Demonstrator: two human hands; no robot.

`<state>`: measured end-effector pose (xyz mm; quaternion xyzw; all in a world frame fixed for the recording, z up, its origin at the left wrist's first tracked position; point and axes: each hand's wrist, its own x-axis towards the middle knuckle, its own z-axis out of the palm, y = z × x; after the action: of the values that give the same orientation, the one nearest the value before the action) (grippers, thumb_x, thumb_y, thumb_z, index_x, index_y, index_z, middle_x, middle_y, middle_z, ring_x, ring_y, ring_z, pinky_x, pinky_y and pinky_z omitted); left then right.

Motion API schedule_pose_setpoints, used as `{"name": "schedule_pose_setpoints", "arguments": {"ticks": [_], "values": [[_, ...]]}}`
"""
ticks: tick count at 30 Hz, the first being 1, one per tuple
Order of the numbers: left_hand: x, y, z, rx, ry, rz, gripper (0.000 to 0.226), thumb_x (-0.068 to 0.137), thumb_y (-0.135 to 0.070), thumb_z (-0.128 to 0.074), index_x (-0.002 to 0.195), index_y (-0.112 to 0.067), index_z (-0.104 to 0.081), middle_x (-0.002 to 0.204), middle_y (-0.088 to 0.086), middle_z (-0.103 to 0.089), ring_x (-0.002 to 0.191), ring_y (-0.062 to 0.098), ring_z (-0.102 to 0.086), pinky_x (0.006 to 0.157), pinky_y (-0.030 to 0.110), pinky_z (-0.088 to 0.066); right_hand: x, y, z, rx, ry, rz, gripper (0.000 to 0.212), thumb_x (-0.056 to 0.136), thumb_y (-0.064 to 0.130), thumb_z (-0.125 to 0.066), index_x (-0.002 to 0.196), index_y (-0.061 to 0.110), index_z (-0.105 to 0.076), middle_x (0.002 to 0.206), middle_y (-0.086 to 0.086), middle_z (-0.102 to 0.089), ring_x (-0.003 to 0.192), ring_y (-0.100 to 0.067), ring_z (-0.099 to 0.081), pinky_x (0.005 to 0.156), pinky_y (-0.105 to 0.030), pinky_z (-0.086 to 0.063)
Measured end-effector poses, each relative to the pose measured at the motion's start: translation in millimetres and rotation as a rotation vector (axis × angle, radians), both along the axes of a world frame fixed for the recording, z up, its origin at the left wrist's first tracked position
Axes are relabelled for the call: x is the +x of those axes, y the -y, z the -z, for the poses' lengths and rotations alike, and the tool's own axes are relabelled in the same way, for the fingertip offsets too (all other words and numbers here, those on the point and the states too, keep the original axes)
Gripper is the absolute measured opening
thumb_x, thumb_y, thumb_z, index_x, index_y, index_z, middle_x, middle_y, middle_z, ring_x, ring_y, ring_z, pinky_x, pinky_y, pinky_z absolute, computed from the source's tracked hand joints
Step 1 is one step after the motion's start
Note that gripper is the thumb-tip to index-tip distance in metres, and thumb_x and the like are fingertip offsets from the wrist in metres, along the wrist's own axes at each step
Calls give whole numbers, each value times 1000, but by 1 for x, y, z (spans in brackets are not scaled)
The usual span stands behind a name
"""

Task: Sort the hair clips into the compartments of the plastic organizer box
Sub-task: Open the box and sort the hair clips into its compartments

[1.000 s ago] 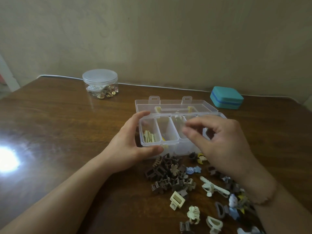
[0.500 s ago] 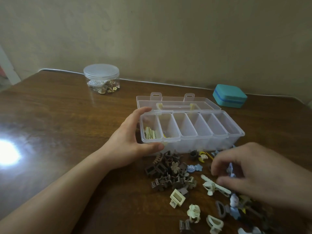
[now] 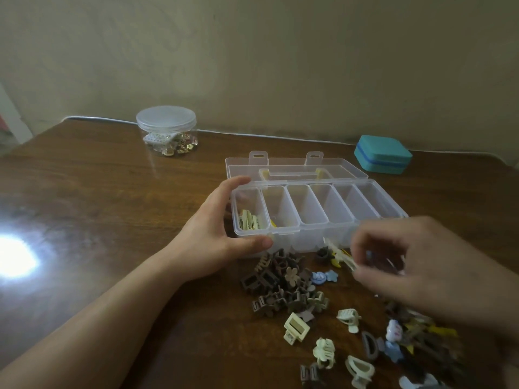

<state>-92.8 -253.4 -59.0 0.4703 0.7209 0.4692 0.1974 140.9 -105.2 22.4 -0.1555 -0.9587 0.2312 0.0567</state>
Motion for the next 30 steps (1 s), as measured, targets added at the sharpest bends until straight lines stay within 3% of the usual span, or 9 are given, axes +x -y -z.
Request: {"name": "schedule_pose_setpoints", "arguments": {"ticks": [3,5,10,12,17,19,22,26,30], "values": [[0,0,0,12,3,5,100,59,-58,-84,142,-52,-29,144,-21,-40,116,-7,-47,88,17,-42,-20,12,6,-107,-404,71,7,73,33,-69,74,31,-62,75,2,-63,68,-16,-59,53,-24,-51],[1,0,0,14,9,12,97,59,-56,-82,141,-51,-30,143,-21,-41,114,-8,-49,85,14,-43,-37,17,12,-87,-541,119,6,76,31,-68,76,31,-62,74,4,-62,69,-14,-58,53,-26,-49],[1,-1,0,11,9,25,101,53,-65,-78,140,-53,-30,144,-19,-42,118,-5,-49,86,14,-42,-58,14,26,-14,-341,124,22,79,49,-60,94,36,-69,95,23,-63,95,4,-53,71,-13,-36],[1,-1,-1,6,14,20,102,51,-67,-76,140,-53,-30,144,-19,-41,118,-4,-49,88,17,-44,-54,13,26,-1,-378,118,20,80,47,-59,92,36,-69,93,24,-65,97,5,-53,73,-8,-35],[1,0,-1,-2,5,15,101,51,-67,-76,140,-54,-30,143,-20,-41,118,5,-54,92,26,-49,-25,0,10,-2,-481,179,6,83,27,-65,85,30,-70,76,17,-65,72,4,-58,58,-5,-43],[1,0,-1,0,-5,10,100,51,-68,-77,138,-56,-30,142,-19,-42,116,4,-55,94,30,-50,-8,-11,1,10,-394,201,10,81,21,-69,85,30,-71,84,23,-65,69,3,-60,53,-5,-43],[1,0,-1,3,-5,11,99,50,-69,-77,137,-57,-31,139,-23,-42,115,3,-56,93,29,-51,13,-34,-2,103,-33,235,23,82,18,-71,78,40,-69,74,20,-67,70,4,-62,55,-13,-47],[0,0,0,13,-3,10,98,50,-69,-76,136,-59,-31,131,-33,-42,112,-4,-55,85,19,-48,23,-54,3,150,334,305,29,82,22,-72,73,49,-64,88,24,-64,81,2,-61,73,-28,-53],[1,-1,-1,19,2,14,98,48,-69,-76,135,-60,-31,129,-35,-43,107,-15,-53,76,12,-47,24,-59,9,76,458,258,27,77,31,-76,87,53,-62,105,23,-59,97,-1,-58,86,-32,-53]]}}
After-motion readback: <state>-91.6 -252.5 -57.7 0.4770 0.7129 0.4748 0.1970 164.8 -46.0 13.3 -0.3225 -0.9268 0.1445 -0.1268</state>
